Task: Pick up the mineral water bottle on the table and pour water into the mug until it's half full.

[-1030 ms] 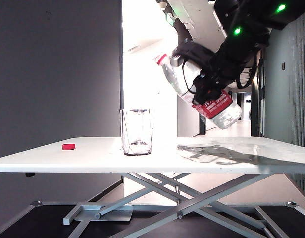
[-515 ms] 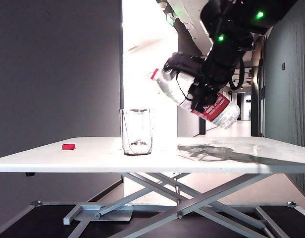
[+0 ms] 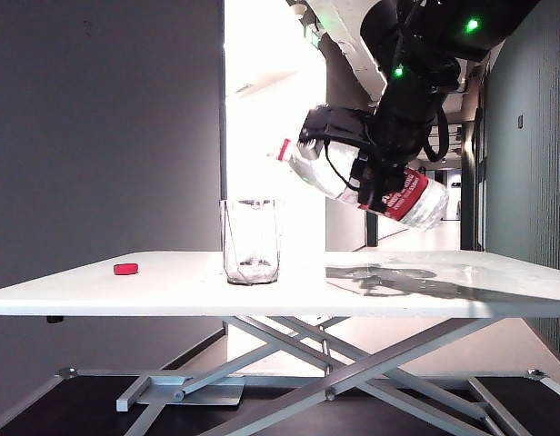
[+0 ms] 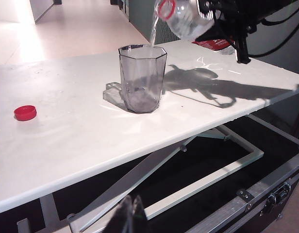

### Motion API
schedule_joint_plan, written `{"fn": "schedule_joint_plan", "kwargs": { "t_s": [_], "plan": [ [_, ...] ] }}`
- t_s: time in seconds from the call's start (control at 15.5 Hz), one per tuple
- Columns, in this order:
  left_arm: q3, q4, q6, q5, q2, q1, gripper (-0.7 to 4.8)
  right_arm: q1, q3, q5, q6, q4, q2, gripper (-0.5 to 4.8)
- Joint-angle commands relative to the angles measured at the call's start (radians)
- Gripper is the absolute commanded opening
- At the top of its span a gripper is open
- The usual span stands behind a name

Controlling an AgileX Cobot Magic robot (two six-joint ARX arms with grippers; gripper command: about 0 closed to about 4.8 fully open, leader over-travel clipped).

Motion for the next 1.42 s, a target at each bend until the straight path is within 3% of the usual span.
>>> {"fn": "schedule_joint_plan", "kwargs": {
  "t_s": [0.06,0.77,1.03,1.42],
  "plan": [
    [0.002,0.005,0.000,0.004,0.001,-0.001,-0.05,0.004,0.014,0.039,-0.051,0.044,-0.013,-0.05],
    [0.002,-0.003,0.000,0.005,0.001,-0.001,-0.05,0.004,0.026,0.184,-0.231,0.043,-0.013,-0.05],
    [0.002,-0.023,0.000,0.005,0.001,-0.001,-0.05,0.005,0.066,0.180,-0.231,0.042,-0.013,-0.05],
    [0.002,-0.023,0.000,0.004,0.001,-0.001,-0.05,0.021,0.072,0.199,-0.362,0.048,-0.011,-0.05]
  ]
}}
